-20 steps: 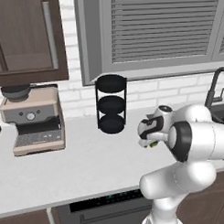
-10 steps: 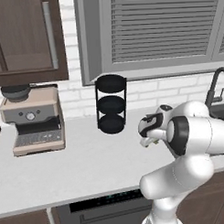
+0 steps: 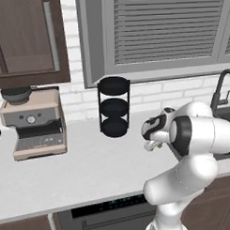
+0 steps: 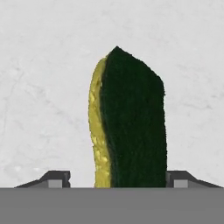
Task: Pick the pan and sponge and place them into the sink. Then turn on the water.
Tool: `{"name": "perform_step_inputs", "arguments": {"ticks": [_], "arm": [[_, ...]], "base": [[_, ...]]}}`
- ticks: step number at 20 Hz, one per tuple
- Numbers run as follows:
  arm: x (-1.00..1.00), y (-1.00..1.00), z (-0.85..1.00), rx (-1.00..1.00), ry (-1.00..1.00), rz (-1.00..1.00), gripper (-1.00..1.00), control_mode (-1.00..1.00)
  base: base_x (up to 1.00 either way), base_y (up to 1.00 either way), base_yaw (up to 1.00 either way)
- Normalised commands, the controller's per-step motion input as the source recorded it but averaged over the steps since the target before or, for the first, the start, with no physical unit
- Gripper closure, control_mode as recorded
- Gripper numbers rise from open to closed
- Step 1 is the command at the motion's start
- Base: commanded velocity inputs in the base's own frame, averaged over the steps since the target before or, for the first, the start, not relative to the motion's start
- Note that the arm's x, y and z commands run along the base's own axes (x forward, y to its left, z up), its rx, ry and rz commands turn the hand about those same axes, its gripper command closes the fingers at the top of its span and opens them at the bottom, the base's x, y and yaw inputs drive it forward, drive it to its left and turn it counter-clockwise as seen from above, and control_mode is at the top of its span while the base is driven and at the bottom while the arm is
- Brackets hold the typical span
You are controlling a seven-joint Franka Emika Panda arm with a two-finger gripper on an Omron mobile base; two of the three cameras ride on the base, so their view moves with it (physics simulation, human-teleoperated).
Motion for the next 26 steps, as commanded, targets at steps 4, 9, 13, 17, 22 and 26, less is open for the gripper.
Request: {"name": "perform_step_inputs", "arguments": {"ticks": [4,9,13,17,22,26], "arm": [[0.01,0.00,-0.06,0.00,0.00,0.02,1.00,-1.00],[-0.01,0.00,-0.01,0.00,0.00,0.00,1.00,-1.00],[-0.41,0.00,0.30,0.00,0.00,-0.04,1.00,-1.00],[-0.54,0.16,0.74,-0.01,0.00,-0.07,1.00,-1.00],[-0.96,0.33,0.55,0.00,0.00,-0.04,1.00,-1.00],[-0.97,0.30,0.64,0.00,0.06,-0.05,1.00,-1.00]], "base": [[0.00,0.00,0.00],[0.00,0.00,0.00],[0.00,0.00,0.00],[0.00,0.00,0.00],[0.00,0.00,0.00],[0.00,0.00,0.00]]}}
